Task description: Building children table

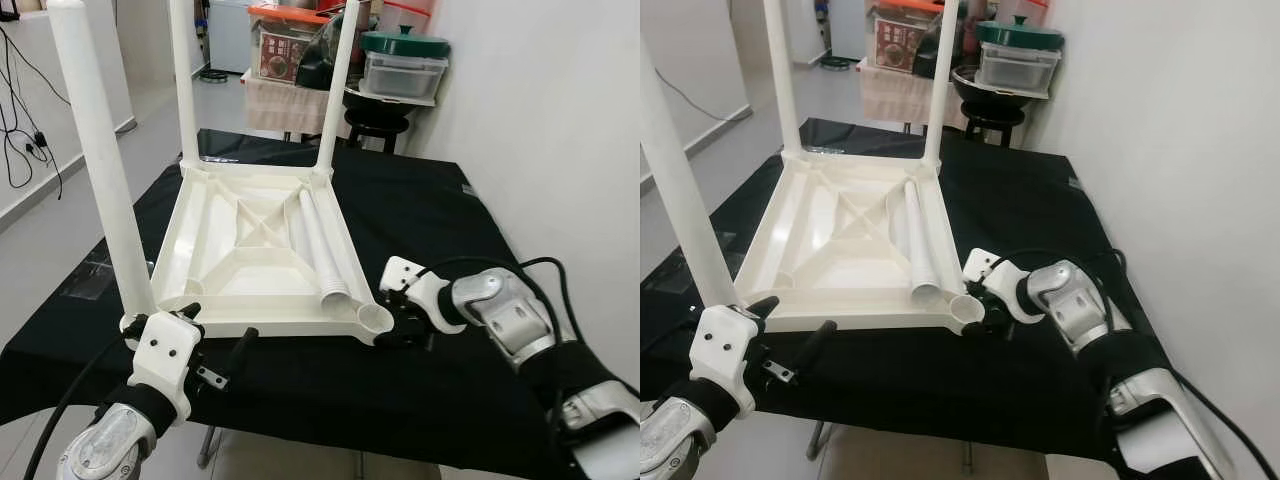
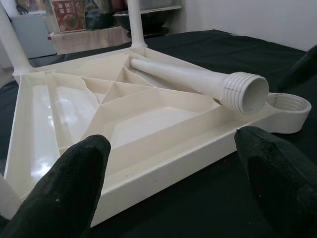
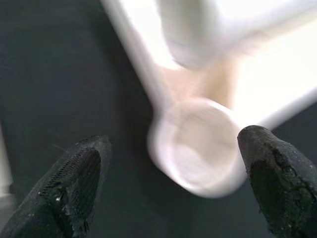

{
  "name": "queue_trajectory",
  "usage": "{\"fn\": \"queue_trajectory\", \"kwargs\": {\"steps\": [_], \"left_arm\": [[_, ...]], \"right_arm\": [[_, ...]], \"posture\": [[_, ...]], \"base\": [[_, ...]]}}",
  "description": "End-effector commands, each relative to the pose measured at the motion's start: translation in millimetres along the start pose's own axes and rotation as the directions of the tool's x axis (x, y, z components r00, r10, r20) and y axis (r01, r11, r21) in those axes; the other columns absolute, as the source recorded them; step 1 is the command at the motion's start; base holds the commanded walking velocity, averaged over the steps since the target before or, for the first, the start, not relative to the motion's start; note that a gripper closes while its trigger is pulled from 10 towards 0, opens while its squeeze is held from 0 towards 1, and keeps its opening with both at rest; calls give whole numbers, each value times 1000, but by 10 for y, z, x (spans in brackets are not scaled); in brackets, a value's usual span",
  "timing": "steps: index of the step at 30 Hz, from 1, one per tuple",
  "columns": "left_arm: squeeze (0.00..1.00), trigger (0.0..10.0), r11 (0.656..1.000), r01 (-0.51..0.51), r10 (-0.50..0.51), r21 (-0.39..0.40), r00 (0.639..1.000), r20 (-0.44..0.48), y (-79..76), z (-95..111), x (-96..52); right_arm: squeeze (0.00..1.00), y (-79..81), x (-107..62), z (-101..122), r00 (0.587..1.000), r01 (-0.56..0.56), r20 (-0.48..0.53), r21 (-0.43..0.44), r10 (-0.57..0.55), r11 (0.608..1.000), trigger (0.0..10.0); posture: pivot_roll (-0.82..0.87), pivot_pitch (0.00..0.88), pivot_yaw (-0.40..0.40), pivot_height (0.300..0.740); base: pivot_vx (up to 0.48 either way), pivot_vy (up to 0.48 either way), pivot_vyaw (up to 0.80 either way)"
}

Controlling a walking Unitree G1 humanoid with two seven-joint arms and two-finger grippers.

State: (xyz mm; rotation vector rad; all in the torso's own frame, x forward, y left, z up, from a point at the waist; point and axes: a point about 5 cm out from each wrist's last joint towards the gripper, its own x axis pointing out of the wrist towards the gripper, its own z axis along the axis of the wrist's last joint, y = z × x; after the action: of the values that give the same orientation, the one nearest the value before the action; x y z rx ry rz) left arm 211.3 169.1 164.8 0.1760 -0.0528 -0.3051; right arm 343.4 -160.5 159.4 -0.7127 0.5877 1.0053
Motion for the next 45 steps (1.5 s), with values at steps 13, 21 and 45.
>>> {"fn": "queue_trajectory", "kwargs": {"steps": [13, 21, 45], "left_arm": [[0, 10000, 1000, 6, -6, 4, 1000, 4, -30, 24, -13], [0, 10000, 1000, 5, -5, -2, 1000, 4, -33, 18, -19], [0, 10000, 1000, 9, -9, 3, 1000, 3, -31, 1, 3]], "right_arm": [[0, -53, 292, -158, 990, 102, -112, 186, -83, 977, 10000], [0, 265, 344, -17, 989, -148, -13, -2, 148, 989, 10000], [0, 581, 703, 671, 948, -139, 298, 69, 112, 988, 10000]], "posture": [[138, 14, -126, 740], [128, 12, -125, 740], [121, 0, -121, 740]], "base": [[0, 0, 0], [0, 0, 0], [0, 0, 0]]}}
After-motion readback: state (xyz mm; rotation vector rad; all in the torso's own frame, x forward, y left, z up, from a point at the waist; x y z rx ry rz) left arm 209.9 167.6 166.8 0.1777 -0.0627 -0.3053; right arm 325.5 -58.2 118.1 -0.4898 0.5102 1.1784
